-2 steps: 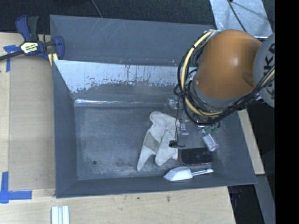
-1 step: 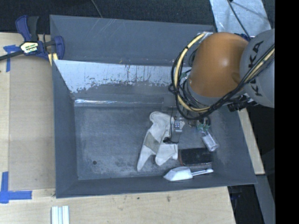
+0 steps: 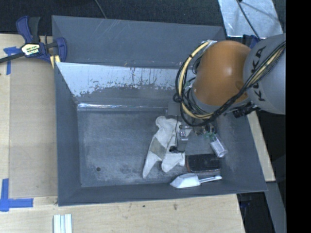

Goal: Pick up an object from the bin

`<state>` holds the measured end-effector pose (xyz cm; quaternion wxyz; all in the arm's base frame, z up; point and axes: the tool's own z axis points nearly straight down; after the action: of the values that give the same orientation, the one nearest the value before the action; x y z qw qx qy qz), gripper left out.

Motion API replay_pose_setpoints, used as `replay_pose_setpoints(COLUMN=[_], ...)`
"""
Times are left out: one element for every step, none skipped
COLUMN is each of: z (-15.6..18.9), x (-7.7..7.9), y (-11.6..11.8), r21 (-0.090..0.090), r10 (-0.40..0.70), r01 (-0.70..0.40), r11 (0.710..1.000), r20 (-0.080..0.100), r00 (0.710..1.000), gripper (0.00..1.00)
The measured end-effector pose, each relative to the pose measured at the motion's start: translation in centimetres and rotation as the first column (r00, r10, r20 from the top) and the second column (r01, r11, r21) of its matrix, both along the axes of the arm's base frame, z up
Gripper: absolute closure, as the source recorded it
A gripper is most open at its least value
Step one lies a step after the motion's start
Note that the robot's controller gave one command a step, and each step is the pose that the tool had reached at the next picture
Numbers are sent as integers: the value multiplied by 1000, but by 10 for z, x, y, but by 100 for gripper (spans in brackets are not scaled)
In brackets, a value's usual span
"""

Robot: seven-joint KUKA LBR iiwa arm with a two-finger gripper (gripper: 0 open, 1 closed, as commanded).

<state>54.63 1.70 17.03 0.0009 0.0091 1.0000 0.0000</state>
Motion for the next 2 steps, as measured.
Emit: replay_pose_setpoints(z=[-29, -77], x=[29, 52], y=[-18, -35], r21=[0, 1], r10=[-6, -99], r01=[6, 99], r11=[1000, 995], r20=[5, 5], r00=[1000, 995], gripper=[0, 0])
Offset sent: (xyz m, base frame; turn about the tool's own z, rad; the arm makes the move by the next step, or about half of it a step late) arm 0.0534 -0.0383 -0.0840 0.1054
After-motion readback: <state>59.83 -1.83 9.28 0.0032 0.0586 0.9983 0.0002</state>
